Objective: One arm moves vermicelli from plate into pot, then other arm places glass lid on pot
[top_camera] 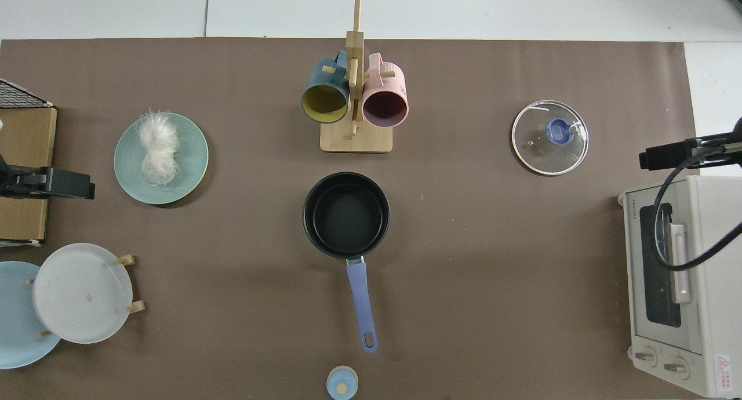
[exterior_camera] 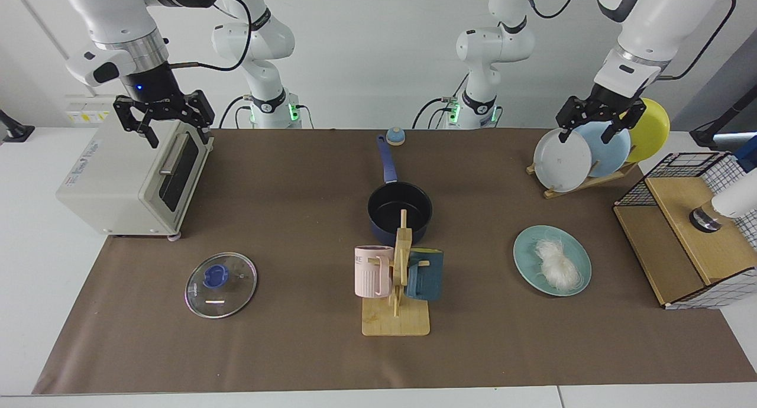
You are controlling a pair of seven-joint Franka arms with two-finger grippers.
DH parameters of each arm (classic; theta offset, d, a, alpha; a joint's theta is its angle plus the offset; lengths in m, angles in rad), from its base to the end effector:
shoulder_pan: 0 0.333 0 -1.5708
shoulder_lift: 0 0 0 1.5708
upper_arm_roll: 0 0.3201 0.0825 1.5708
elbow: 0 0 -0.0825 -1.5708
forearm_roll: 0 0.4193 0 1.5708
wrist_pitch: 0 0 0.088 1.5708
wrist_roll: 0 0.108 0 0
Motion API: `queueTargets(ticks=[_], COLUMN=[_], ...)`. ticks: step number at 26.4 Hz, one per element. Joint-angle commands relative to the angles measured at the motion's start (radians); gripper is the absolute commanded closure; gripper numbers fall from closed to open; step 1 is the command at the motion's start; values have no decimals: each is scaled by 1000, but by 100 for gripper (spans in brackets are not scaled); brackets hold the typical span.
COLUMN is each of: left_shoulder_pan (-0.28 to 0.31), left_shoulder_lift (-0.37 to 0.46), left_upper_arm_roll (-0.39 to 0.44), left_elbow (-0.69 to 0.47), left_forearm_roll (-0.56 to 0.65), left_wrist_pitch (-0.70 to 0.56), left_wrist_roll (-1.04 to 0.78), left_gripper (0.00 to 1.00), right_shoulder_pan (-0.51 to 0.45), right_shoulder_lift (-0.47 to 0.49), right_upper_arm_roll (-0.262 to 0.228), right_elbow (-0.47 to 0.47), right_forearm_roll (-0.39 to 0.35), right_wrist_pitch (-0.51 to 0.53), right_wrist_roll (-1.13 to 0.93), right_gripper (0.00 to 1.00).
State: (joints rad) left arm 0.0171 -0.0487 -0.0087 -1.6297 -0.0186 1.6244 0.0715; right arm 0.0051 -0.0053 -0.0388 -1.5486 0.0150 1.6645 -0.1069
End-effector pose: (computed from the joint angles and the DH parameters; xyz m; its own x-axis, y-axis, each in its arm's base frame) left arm 0.5795 0.0028 0.6309 0.9971 -0.0621 0.0446 -0.0628 -0.9979 0.0150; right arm 0.5978 -0.0187 0.6510 0.9899 0.0720 0.1218 0.0728 -0.9973 -0.0022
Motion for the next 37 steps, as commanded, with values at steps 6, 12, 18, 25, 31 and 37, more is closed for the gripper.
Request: queueTargets(ticks=[6, 12, 18, 25, 31, 37], left_shoulder_pan=[0, -11, -2, 1, -6, 1], left_shoulder_lift=[95, 203, 253, 383, 480, 526], left_upper_arm_roll=[7, 6, 6, 7, 7, 7], left_elbow=[-9, -1, -7, -6, 1, -1], left_forearm_roll=[14, 17, 17, 20, 19, 20], left_wrist_pitch=[192, 313, 388, 534, 621, 635], left_wrist_roll=[-13, -67, -82, -84, -98, -96], left_gripper=[0, 0, 0, 0, 0, 0], right_shoulder_pan=[-20, -22, -27, -28, -33, -28], right_shoulder_lift=[2, 100, 192, 306, 396, 445], right_upper_arm_roll=[5, 3, 4, 2, 0, 3], right_elbow=[-2, 99, 166, 241, 257, 257], right_forearm_roll=[5, 5, 5, 5, 5, 5], right_wrist_pitch=[-46, -49, -58, -34, 41, 109], right_wrist_roll=[-17, 2, 90, 110, 125, 147], right_gripper=[0, 0, 0, 0, 0, 0])
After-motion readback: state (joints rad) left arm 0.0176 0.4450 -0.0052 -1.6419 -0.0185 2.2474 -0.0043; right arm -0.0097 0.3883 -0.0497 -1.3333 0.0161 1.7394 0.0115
